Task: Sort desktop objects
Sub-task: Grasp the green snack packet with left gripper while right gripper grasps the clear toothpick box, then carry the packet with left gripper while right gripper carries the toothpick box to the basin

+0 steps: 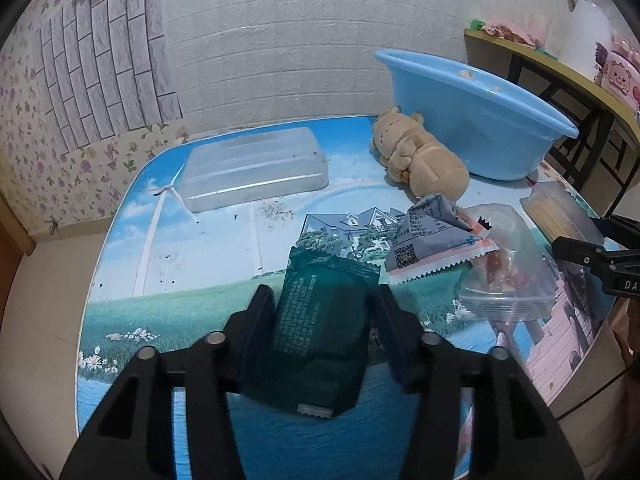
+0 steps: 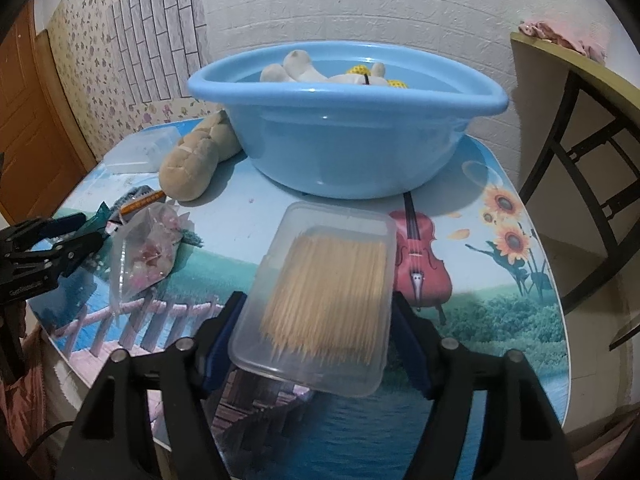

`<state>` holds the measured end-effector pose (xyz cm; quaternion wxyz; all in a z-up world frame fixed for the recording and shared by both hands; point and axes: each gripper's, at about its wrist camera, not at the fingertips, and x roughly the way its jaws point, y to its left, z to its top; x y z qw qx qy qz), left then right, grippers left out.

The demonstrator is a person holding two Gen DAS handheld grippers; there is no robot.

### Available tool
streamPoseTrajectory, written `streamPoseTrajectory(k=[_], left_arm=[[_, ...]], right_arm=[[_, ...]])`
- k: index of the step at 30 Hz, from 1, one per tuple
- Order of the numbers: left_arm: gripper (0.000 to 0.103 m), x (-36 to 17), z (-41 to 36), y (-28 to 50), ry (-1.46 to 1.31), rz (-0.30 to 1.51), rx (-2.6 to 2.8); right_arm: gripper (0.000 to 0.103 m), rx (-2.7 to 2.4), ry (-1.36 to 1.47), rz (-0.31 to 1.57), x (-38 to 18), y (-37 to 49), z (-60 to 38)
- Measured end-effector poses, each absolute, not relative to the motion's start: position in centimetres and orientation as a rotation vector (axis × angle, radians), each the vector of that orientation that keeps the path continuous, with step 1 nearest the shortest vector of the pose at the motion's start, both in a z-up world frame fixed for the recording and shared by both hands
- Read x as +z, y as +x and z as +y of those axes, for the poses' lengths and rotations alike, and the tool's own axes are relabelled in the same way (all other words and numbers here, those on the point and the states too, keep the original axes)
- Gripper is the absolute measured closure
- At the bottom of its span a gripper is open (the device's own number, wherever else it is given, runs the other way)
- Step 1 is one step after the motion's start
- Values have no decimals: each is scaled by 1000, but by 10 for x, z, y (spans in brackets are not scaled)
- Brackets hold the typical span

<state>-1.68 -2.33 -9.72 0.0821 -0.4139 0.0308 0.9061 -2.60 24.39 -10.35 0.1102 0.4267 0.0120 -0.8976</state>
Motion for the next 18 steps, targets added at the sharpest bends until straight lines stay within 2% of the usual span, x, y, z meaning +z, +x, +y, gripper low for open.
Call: streamPoseTrajectory(k=[4, 18], left_arm=[[55, -97, -25, -17, -1245, 76, 2708], [56, -73, -26, -8, -1171, 23, 2745]], right_arm=[[37, -2626, 1251, -8, -101, -24, 249], [40, -2608, 1116, 44, -73, -8, 233]])
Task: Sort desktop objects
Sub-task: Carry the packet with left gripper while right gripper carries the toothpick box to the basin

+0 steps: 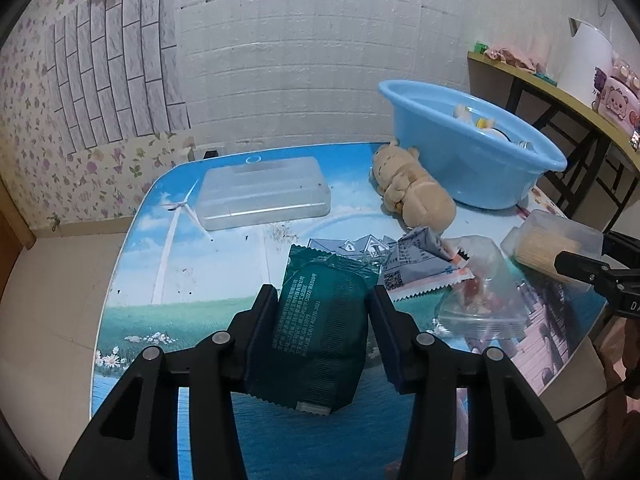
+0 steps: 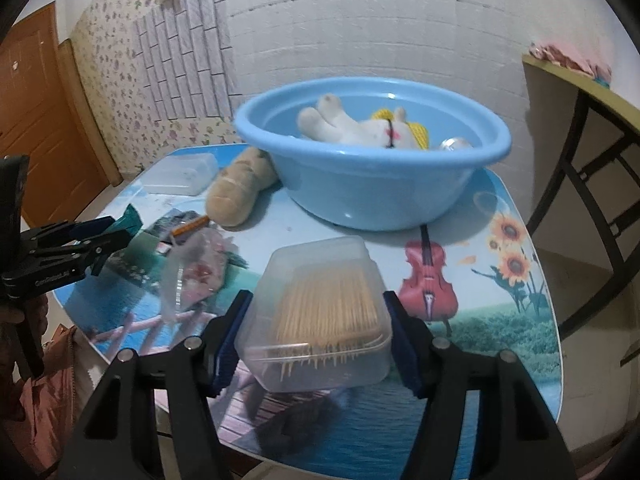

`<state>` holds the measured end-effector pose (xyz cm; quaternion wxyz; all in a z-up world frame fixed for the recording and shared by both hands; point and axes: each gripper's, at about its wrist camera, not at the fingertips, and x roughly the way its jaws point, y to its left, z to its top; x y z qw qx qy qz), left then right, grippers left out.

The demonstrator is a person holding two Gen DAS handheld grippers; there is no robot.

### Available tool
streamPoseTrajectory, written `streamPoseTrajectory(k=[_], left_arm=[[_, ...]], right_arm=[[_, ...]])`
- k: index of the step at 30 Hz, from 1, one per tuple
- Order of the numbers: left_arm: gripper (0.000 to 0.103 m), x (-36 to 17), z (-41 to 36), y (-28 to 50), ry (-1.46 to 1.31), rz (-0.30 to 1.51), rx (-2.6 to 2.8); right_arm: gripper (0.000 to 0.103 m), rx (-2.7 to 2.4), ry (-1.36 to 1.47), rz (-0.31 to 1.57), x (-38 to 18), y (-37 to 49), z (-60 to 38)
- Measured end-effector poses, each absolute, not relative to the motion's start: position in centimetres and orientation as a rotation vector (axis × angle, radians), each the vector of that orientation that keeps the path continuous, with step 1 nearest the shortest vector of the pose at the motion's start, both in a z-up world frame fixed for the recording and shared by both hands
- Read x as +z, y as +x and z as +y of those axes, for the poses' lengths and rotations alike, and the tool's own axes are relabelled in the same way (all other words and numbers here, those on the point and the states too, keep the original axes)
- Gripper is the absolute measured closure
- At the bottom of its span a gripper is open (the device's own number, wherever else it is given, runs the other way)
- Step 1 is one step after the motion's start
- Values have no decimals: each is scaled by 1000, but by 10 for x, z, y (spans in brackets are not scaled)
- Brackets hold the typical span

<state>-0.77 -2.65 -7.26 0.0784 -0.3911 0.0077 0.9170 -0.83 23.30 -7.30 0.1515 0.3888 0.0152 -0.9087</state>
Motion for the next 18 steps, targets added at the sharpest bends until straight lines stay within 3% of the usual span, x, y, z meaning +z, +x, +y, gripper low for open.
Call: streamPoseTrajectory(k=[18], left_arm=[[56, -12, -5, -13, -1005, -6, 2731]], right_arm=[[40, -2628, 856, 5, -6, 2, 229]])
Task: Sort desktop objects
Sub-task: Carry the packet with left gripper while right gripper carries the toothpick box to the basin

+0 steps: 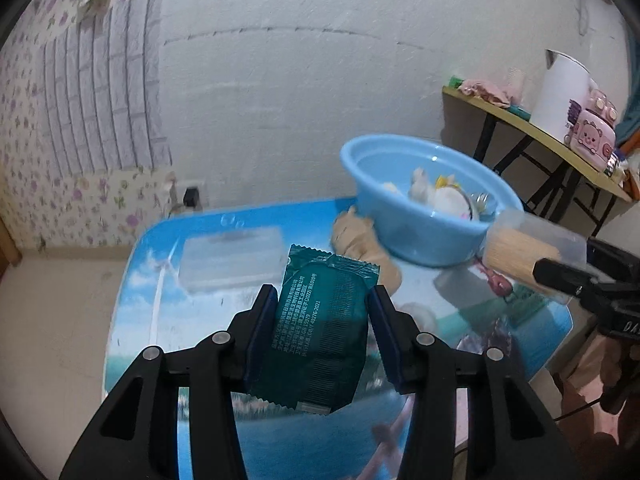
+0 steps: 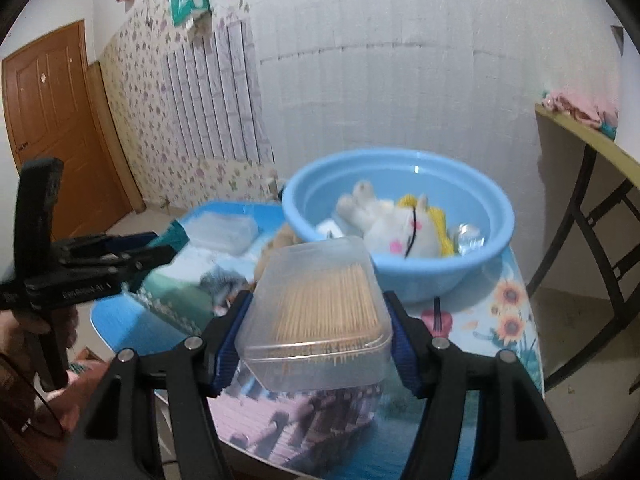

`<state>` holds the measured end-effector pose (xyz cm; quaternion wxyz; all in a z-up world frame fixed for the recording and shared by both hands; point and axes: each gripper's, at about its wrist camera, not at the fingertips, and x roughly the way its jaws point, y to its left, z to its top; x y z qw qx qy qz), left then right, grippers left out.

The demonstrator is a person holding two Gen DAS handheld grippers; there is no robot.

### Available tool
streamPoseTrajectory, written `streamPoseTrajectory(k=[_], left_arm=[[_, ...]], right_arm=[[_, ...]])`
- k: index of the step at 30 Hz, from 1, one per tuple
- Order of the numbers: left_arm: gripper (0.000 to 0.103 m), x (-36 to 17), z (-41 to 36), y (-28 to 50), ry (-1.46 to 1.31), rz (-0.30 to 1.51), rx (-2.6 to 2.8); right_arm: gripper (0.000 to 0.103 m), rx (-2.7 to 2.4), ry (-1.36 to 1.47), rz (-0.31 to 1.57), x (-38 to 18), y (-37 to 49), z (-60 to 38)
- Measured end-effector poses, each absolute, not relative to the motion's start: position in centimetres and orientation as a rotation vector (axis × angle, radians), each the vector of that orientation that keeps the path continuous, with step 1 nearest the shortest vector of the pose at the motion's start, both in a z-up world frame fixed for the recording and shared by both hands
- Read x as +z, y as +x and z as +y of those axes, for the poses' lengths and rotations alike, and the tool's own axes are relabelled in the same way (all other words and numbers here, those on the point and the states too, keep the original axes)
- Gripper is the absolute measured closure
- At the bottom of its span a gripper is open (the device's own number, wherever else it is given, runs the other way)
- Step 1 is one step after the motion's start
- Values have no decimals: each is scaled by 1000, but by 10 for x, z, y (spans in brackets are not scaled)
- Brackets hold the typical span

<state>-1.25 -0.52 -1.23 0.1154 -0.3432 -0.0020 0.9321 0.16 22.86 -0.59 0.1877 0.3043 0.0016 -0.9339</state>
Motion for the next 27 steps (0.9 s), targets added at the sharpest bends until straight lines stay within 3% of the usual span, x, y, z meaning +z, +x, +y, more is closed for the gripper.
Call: streamPoseTrajectory(k=[17, 27], left_arm=[[56, 15, 72, -86, -949, 122, 2625], [56, 5, 121, -139, -985, 192, 2585]], right_arm=[[40, -2717, 865, -110, -7, -74, 275], [40, -2697, 935, -133, -27, -121, 296]])
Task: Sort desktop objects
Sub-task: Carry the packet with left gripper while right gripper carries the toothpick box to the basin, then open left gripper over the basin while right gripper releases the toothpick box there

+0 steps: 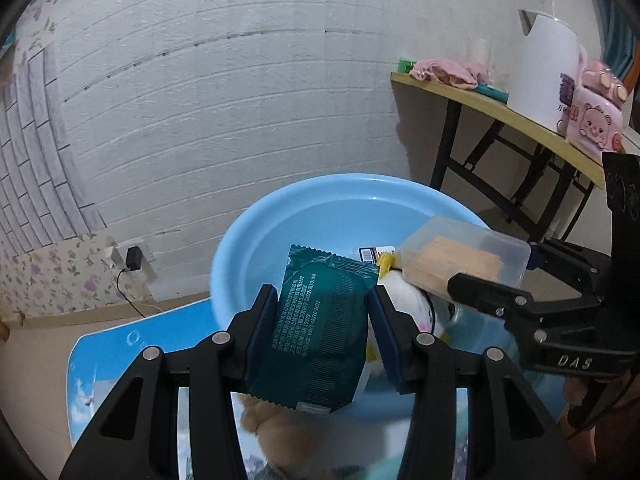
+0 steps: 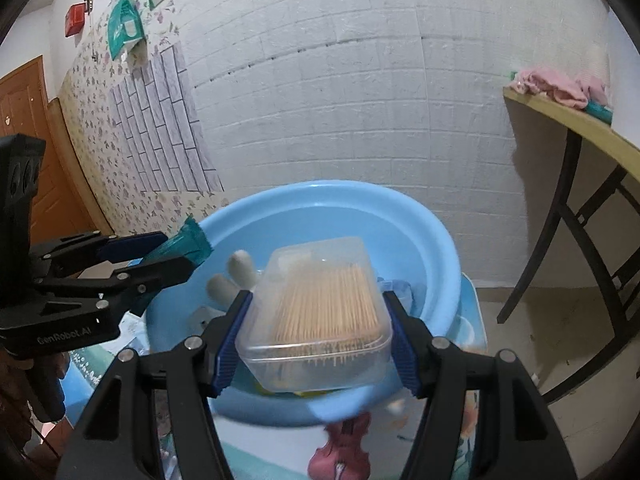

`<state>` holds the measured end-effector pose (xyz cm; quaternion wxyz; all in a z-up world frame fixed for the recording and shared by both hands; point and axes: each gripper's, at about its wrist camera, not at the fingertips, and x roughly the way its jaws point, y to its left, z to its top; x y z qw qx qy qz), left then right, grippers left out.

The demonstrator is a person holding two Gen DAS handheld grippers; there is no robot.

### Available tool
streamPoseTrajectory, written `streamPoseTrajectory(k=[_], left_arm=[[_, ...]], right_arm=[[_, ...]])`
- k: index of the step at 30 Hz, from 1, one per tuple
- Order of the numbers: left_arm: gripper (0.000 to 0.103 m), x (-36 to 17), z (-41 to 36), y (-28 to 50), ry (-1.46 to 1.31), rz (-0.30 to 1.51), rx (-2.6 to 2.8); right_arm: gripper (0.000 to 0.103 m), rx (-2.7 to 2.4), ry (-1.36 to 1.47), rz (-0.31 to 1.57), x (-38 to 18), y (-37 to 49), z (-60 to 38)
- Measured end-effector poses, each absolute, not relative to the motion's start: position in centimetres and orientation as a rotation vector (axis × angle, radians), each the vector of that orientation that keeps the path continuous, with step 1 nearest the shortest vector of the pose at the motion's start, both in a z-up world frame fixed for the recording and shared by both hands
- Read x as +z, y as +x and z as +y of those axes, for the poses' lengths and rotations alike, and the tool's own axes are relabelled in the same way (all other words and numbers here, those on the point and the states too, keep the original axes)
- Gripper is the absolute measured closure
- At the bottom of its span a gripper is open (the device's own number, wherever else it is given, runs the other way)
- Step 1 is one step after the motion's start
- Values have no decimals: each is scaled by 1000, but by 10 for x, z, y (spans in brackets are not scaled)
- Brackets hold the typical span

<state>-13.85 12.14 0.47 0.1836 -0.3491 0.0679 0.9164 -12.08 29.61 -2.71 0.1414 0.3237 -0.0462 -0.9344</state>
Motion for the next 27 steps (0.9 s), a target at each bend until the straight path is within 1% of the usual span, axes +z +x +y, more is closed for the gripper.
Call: streamPoseTrajectory(k=[4, 6, 7, 8, 10, 12, 13, 14, 17, 22, 27], left_arm=[[55, -5, 133, -154, -1009, 236, 2578], [55, -8, 131, -158, -1019, 228, 2596], [49, -10, 129, -160, -1022, 213, 2599], [39, -11, 130, -161, -1021, 206, 2597], [30, -15, 128, -162, -1002, 197, 2591], [25, -17, 126, -161, -994, 211, 2597], [20, -17, 125, -161, -982, 214, 2604], [12, -17, 124, -161, -969, 212, 2606], [2, -14, 122, -160, -929, 196, 2571], [1, -8, 120, -154, -896, 266, 2578], [0, -2, 98, -135, -910, 191, 2601]], right_arm=[[40, -2675, 952, -110, -29, -137, 293], [40, -2662, 964, -113, -29, -144, 293], [40, -2649, 974, -119, -29, -148, 293], [40, -2637, 979, -118, -29, -151, 293], [40, -2625, 987, -94, -28, -156, 291], [40, -2626, 997, -76, -27, -158, 290], [40, -2633, 1006, -75, -27, -159, 291], [40, -2638, 1013, -80, -26, -159, 291], [40, -2690, 1023, -95, -27, -153, 294], [39, -2744, 1036, -96, -30, -139, 290], [35, -2768, 1053, -142, -29, -122, 283]])
